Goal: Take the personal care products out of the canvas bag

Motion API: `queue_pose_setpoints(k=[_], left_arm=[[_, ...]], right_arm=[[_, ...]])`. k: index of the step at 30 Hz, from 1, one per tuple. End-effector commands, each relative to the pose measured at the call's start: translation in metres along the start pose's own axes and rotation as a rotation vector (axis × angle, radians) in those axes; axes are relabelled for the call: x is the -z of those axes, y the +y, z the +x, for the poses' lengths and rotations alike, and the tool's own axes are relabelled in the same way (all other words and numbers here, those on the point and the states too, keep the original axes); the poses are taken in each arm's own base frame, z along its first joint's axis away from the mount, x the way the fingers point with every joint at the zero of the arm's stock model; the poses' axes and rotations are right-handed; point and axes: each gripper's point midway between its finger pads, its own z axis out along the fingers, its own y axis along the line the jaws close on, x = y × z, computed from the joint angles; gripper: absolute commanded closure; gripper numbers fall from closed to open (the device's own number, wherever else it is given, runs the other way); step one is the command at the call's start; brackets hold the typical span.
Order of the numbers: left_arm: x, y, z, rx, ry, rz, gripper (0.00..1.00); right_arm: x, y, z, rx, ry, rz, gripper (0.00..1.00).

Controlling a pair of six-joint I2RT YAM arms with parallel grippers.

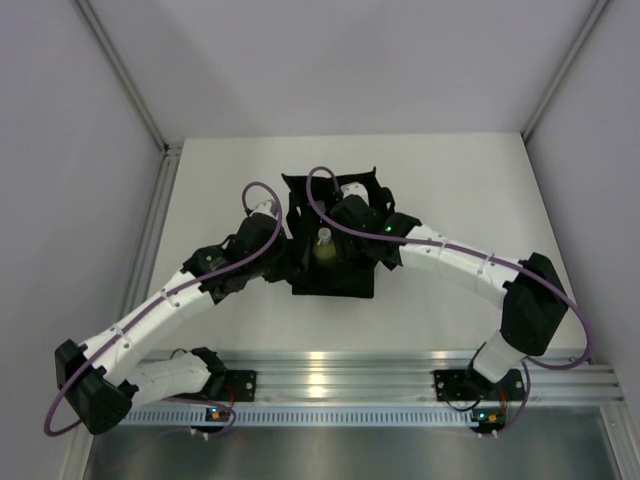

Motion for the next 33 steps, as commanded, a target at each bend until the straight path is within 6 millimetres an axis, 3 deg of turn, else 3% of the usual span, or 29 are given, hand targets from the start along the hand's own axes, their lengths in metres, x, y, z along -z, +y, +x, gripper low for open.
queue_pose_setpoints(k=[1, 3, 6, 8, 12, 16, 25, 33], left_arm=[[-0.008, 0.022, -0.003, -0.026, -0.032, -0.098, 1.0], [-0.008, 0.022, -0.003, -0.025, -0.034, -0.098, 1.0], [-0.009, 0.023, -0.003, -0.028, -0.033, -0.102, 1.0], [-0.008, 0.023, -0.003, -0.029, -0.035, -0.102, 1.0], [-0.008, 0.022, -0.004, -0.032, -0.037, -0.1, 1.0], [-0.008, 0.021, -0.005, -0.038, -0.036, -0.098, 1.0], [-0.007, 0.017, -0.009, -0.055, -0.043, -0.091, 1.0], [-0.007, 0.016, -0.011, -0.056, -0.048, -0.093, 1.0]], right_arm=[[-0.006, -0.006, -0.005, 0.004, -0.003, 0.022, 0.46], [-0.007, -0.005, -0.005, 0.01, 0.001, 0.022, 0.59], [-0.009, -0.003, -0.006, 0.011, 0.002, 0.016, 0.7], [-0.008, -0.002, -0.01, 0.014, -0.007, 0.014, 0.71], [-0.008, 0.0, -0.015, 0.017, -0.014, 0.01, 0.99], [-0.001, 0.001, -0.027, 0.019, -0.045, 0.002, 1.0], [0.029, 0.004, -0.075, 0.041, -0.171, -0.018, 1.0], [0.038, 0.004, -0.084, 0.048, -0.194, -0.028, 1.0]])
